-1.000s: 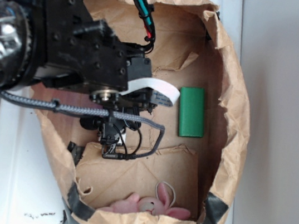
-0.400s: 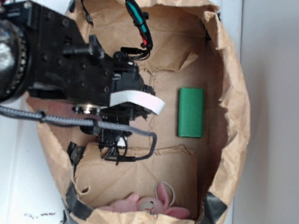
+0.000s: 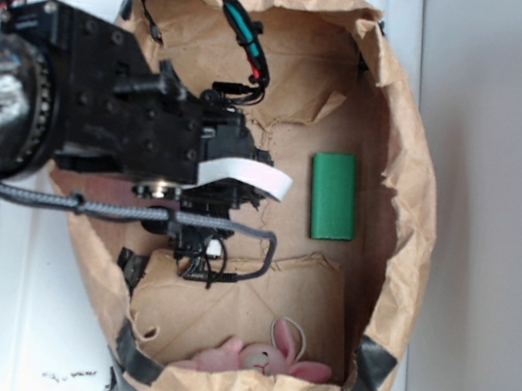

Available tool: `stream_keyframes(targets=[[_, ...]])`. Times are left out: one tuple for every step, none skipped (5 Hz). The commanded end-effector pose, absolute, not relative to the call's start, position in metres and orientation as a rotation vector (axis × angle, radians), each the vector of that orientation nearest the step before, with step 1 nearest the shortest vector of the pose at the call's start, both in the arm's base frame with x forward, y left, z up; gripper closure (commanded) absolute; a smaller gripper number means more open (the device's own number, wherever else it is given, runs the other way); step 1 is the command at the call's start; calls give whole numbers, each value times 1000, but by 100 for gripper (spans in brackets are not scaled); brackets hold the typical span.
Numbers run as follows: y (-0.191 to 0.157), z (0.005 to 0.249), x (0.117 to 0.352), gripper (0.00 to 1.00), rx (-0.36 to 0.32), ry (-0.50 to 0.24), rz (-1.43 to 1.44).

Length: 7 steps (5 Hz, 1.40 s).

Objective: Grab the rock.

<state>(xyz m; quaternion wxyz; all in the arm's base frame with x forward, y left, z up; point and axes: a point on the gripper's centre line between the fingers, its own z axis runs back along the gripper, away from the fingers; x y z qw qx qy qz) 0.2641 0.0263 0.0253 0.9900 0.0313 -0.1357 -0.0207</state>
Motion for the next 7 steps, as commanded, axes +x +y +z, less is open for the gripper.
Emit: stream_keyframes(targets=[[23, 34, 273, 100, 60, -263, -27], [25, 37, 275, 100, 58, -252, -17], [27, 46, 274, 100, 49, -250, -5], [34, 60, 276, 100, 47, -217, 3], [41, 94, 276, 100, 17, -181, 24], [42, 132, 272, 100, -16, -193, 60], [40, 162, 264, 100, -39, -210, 73]])
